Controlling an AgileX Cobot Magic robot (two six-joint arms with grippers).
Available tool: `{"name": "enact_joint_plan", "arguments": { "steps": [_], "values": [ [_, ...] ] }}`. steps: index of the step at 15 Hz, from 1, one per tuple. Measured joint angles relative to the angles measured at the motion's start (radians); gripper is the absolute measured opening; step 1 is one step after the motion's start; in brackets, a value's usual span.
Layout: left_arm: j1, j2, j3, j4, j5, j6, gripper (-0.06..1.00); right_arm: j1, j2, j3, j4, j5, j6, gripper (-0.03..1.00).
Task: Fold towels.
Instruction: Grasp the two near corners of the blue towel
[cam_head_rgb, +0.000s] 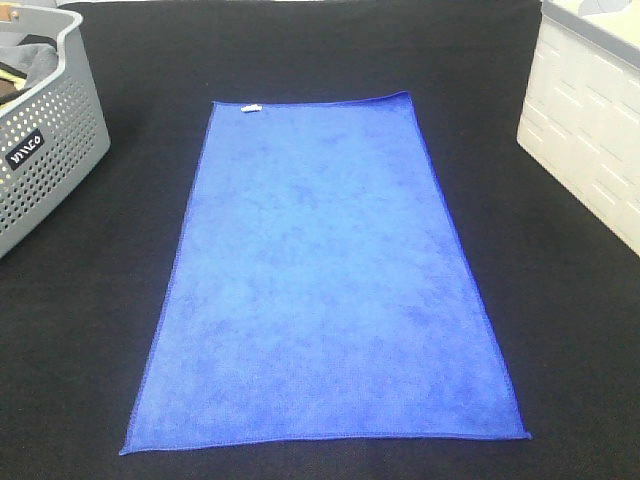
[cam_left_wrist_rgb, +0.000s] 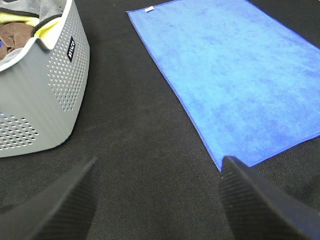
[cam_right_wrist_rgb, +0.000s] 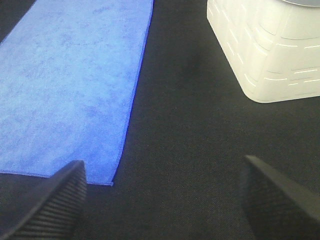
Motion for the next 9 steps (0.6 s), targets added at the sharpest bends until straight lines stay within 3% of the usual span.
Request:
{"name": "enact_joint_plan", "arguments": {
  "steps": [9],
  "values": [
    [0.000, 0.000, 0.000, 0.000, 0.000, 0.000, 0.65, 0.000, 0.000, 0.000, 0.000, 0.000, 0.000, 0.78]
  ]
}}
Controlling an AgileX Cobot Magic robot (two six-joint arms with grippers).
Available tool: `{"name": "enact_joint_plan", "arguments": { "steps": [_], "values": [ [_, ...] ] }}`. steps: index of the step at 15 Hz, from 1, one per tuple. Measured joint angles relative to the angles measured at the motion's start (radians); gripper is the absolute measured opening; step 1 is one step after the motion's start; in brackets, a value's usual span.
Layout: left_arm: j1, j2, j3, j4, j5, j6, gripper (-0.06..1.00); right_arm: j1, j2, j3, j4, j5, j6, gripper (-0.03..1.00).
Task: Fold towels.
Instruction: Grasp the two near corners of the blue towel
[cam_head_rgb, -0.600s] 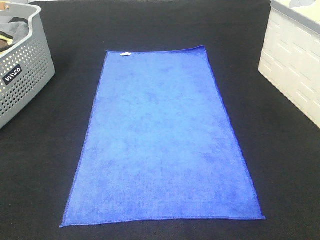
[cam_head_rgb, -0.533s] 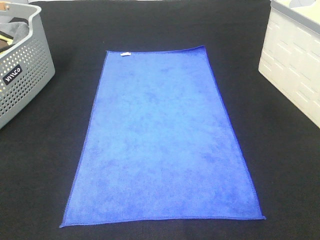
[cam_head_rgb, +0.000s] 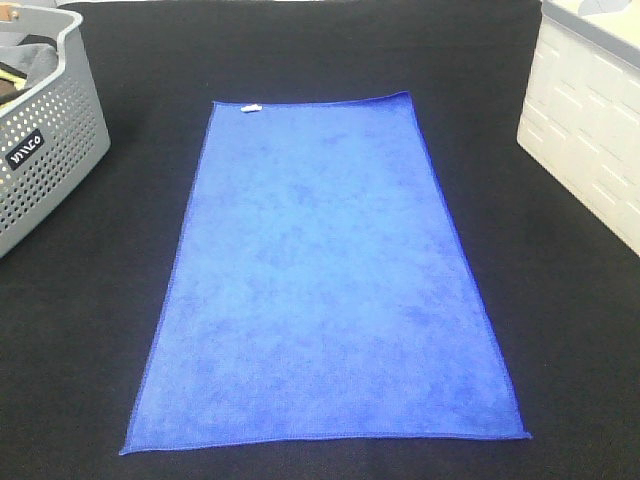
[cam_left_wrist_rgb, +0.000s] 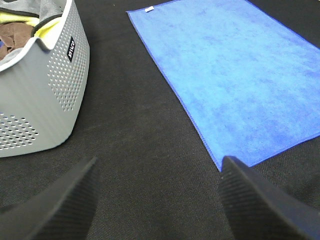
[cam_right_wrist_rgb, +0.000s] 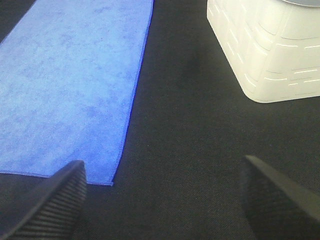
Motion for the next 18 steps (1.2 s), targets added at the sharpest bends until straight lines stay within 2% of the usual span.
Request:
{"name": "enact_joint_plan", "arguments": {
  "steps": [18],
  "values": [
    [0.000, 0.000, 0.000, 0.000, 0.000, 0.000, 0.65, 0.000, 0.000, 0.000, 0.000, 0.000, 0.000, 0.78]
  ]
}}
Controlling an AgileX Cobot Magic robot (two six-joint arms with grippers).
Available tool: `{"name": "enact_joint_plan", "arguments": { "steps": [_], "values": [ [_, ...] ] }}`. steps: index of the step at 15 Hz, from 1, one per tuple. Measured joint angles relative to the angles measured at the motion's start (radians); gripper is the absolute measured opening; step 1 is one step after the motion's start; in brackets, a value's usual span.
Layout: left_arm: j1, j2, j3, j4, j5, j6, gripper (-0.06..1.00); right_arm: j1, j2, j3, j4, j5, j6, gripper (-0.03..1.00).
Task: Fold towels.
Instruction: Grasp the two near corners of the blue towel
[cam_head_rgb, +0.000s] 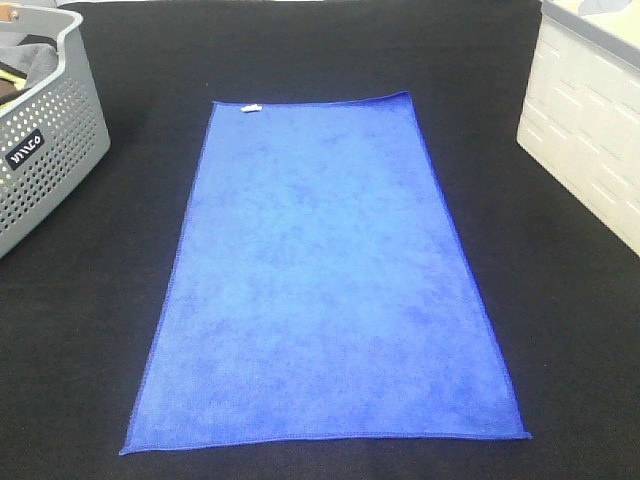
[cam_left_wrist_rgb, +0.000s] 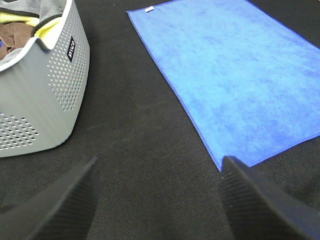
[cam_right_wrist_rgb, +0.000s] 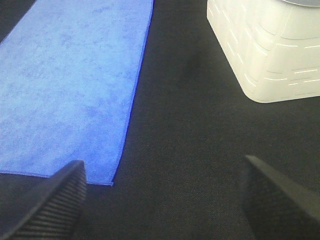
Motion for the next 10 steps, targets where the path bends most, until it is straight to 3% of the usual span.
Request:
{"name": "enact_joint_plan", "arguments": {
  "steps": [10],
  "values": [
    [0.000, 0.000, 0.000, 0.000, 0.000, 0.000, 0.65, 0.000, 0.000, 0.000, 0.000, 0.000, 0.000, 0.78]
  ]
}}
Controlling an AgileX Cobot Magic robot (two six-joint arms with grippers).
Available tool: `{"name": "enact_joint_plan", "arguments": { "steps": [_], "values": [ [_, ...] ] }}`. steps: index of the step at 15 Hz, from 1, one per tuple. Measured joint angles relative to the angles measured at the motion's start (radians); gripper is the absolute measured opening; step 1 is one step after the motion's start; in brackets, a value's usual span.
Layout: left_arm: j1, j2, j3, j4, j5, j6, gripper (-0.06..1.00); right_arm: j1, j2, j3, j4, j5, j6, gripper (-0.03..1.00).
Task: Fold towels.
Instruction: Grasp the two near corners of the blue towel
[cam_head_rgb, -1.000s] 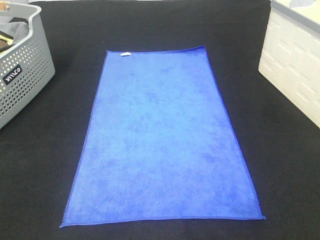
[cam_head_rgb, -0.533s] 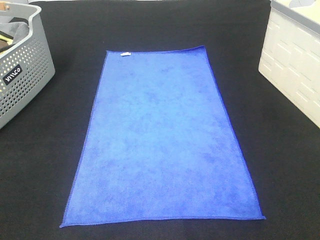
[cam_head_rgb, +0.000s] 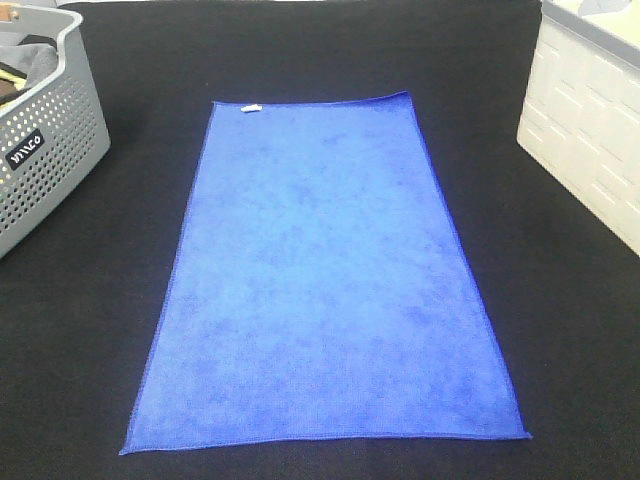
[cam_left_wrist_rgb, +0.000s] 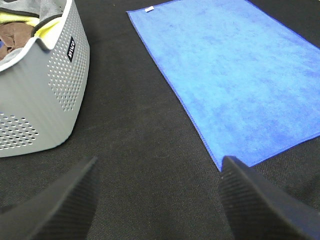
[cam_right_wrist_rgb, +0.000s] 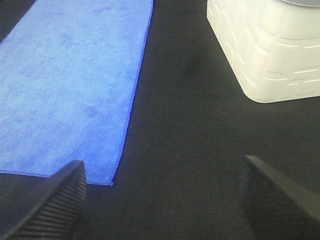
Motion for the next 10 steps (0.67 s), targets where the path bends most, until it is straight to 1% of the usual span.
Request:
{"name": "enact_joint_plan", "arguments": {
  "steps": [10],
  "values": [
    [0.000, 0.000, 0.000, 0.000, 0.000, -0.004, 0.65, 0.000, 0.000, 0.000, -0.001, 0.000, 0.011, 0.78]
  ]
}}
